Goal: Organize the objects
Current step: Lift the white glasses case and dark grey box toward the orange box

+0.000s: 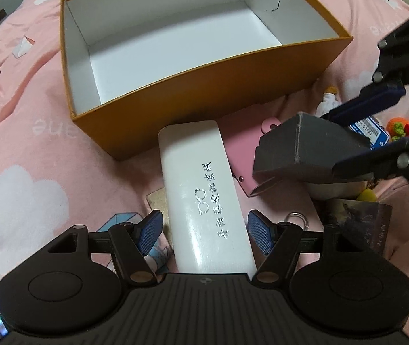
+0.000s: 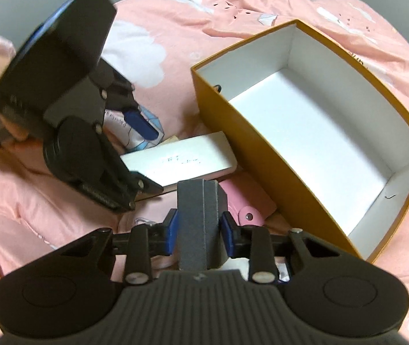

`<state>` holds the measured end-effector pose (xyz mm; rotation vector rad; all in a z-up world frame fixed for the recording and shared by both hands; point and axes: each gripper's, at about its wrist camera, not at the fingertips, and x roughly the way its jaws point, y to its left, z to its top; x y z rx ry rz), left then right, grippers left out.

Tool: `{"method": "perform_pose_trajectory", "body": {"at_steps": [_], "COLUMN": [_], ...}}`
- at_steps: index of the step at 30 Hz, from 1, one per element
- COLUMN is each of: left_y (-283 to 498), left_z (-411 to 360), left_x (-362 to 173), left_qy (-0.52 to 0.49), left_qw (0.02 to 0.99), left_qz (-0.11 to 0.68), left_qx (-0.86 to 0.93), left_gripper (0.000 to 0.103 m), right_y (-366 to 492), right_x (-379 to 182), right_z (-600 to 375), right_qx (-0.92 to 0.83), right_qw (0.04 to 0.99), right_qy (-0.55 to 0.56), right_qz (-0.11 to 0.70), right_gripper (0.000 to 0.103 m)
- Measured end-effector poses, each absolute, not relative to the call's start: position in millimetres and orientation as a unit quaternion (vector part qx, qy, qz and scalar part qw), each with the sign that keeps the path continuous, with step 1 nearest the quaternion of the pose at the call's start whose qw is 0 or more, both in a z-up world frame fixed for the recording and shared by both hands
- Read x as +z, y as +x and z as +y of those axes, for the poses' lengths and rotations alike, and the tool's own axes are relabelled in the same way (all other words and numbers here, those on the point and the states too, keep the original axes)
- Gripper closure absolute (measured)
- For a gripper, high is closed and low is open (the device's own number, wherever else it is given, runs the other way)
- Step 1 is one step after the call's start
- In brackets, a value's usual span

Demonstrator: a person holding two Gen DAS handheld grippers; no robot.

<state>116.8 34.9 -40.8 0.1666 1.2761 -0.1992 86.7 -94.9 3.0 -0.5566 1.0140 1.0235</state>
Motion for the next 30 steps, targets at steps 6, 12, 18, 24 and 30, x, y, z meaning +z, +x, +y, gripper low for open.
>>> {"method": "perform_pose_trajectory", "body": {"at_steps": [6,12,18,24,30], "left_y": [127.5,131.6,134.8,142.8,143.0], "left_z": [34.6,33.4,36.5,44.2,46.5], "left_x": [-50.7,-53.5,-49.6,-45.9,-44.0], "left_qy": [0.069,0.067,0.039,-0.011,-0.015], "left_qw": [0.788,0.784,0.791,0.799,0.801], "left_qz": [0.605,0.61,0.606,0.598,0.595], "left_qx": [-0.09,-0.09,-0.078,-0.063,-0.063], "left_gripper": [0.023,0.024,0.025,0.025,0.025], "right_y": [108.7,132.2,149.3,157.3,159.4], "right_x": [0.0,-4.0,-6.9,-5.1,-6.8], "right_z": [-84.8,-75.5,-65.4,-66.2,-62.5], "right_qx": [0.452,0.468,0.46,0.461,0.46], "right_qw": [0.716,0.679,0.659,0.645,0.642], "right_qy": [-0.24,-0.222,-0.216,-0.196,-0.198], "right_qz": [0.474,0.519,0.554,0.577,0.581], "right_gripper": [0.068,0.066,0.06,0.059,0.059]}}
